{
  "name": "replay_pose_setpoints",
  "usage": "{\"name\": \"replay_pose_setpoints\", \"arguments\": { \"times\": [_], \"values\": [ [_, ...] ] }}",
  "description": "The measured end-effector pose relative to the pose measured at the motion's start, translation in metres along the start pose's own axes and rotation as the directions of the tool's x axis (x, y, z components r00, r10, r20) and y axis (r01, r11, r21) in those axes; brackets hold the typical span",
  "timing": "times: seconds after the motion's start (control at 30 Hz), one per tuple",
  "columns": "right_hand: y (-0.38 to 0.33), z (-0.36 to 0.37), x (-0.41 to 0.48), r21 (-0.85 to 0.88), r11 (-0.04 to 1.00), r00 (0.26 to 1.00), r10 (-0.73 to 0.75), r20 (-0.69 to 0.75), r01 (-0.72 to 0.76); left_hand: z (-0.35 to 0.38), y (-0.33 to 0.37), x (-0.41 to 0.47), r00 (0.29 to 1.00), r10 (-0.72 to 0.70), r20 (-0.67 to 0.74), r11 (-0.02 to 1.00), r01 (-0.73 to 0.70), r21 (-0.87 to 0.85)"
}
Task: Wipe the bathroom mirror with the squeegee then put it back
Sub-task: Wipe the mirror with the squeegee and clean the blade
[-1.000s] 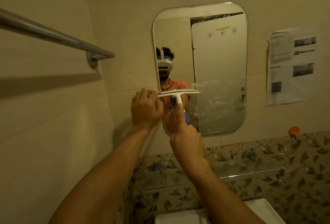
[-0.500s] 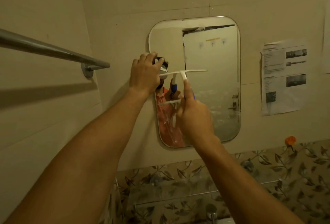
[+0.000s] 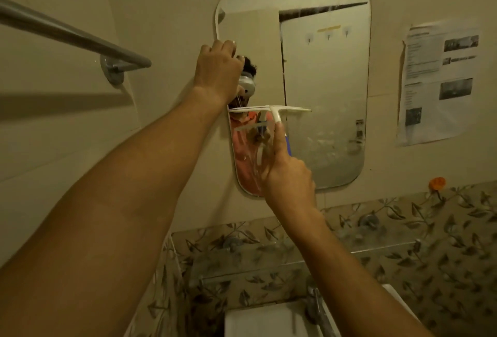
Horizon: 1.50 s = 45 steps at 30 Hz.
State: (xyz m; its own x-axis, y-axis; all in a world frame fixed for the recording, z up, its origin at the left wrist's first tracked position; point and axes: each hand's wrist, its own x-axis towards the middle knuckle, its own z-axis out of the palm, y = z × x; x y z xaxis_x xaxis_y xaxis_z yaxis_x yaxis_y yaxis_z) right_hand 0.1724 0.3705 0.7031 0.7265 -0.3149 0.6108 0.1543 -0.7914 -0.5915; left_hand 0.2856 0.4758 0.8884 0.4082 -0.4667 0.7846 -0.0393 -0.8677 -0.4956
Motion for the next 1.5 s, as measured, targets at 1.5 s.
{"name": "replay_pose_setpoints", "arguments": {
  "times": [1.5],
  "values": [
    [0.030,0.024,-0.060,0.112,0.990,0.997,-0.082,0.000,0.082,0.000,0.012,0.006,0.992,-0.091,0.083,0.991,0.099,-0.093]
  ]
}}
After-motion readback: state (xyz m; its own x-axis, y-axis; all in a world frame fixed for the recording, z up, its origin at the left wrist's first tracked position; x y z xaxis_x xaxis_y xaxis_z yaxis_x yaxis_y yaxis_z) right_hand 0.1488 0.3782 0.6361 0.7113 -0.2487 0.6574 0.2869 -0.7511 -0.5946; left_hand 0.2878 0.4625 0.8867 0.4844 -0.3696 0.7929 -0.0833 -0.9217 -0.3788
